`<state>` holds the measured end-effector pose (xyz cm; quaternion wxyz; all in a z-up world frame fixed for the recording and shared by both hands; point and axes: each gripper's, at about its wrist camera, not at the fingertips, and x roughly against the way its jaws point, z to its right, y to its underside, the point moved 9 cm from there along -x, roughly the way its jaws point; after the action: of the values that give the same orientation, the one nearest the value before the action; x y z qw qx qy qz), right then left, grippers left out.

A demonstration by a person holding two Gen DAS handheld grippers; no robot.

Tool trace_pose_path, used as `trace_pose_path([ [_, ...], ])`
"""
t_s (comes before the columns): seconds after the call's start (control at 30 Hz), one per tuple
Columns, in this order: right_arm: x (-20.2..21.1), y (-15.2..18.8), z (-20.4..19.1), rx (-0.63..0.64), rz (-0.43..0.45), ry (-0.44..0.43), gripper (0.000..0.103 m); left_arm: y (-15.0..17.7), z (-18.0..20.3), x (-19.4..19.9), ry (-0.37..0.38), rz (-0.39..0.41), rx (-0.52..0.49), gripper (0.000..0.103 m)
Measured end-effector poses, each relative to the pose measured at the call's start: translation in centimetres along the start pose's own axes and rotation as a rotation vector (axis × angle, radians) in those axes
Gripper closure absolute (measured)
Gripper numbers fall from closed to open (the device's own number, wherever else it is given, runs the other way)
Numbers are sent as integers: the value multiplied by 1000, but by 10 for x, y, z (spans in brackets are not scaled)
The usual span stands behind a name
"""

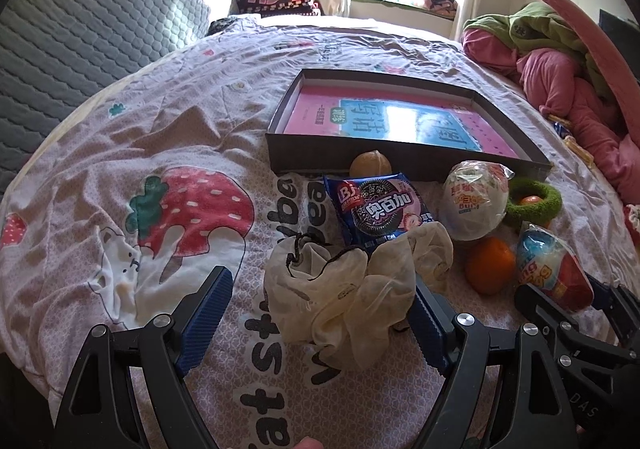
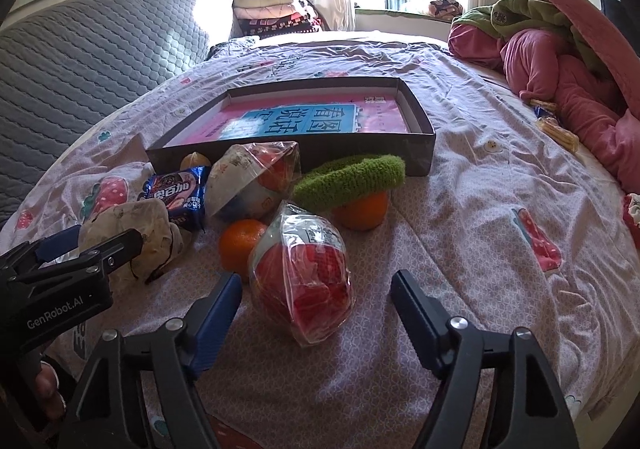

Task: Organize objects
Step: 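Close the left tool on the cream mesh cloth while the right tool grips the tomato bag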

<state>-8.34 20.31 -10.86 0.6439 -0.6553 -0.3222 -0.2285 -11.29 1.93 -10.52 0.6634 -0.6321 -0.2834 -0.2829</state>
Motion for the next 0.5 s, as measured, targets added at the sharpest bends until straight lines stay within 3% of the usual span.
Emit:
trace_pose_path([
  [0.27, -8, 1, -3, 2, -18, -15, 50, 6, 5, -15, 74, -61, 44, 19],
  [0.43, -9, 1, -3, 1, -15, -19, 51, 8, 10, -15, 113, -73, 52, 20],
  [0.5, -8, 0, -3, 0, -11, -19, 51, 9, 12, -13, 125, -76, 51, 30],
])
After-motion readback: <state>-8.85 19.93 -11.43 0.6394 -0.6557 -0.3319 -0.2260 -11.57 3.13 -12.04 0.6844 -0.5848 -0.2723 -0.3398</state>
